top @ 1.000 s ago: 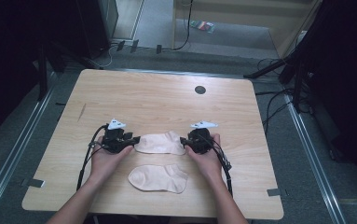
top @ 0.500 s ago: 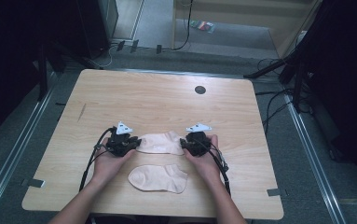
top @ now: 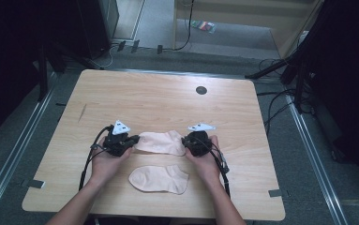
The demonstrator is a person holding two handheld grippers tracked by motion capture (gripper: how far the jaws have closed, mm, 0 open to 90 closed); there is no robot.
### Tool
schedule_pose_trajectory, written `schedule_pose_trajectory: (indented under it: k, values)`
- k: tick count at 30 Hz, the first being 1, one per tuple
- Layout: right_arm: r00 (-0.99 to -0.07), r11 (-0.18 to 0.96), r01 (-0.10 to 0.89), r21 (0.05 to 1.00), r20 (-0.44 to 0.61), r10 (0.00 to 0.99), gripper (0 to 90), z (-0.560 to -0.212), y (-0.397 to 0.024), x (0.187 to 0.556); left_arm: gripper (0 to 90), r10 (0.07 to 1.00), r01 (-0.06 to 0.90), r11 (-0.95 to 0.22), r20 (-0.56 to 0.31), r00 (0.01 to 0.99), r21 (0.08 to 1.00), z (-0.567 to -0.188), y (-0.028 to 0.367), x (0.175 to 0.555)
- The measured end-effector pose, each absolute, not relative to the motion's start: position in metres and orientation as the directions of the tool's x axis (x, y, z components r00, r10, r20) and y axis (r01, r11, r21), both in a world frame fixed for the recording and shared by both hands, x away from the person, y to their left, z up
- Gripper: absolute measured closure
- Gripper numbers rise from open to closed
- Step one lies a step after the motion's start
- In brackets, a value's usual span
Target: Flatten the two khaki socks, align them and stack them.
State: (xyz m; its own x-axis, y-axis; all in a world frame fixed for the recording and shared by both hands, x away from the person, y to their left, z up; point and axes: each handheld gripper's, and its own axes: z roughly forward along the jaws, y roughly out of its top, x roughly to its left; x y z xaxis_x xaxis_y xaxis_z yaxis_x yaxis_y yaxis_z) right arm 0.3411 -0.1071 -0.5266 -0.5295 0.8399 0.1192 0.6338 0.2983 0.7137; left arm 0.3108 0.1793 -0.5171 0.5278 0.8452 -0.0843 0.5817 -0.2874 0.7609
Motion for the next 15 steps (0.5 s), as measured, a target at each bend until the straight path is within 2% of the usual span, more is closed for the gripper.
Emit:
schedule_pose_trajectory:
  k: [15]
  values:
    - [-0.567, 0.285, 0.598, 0.749, 0.145, 0.811, 85.7, -0.485, -0.112, 0.308, 89.8, 0.827, 0.538, -0.253, -0.109, 0.551, 0.804, -0.490, 0.191, 0.273]
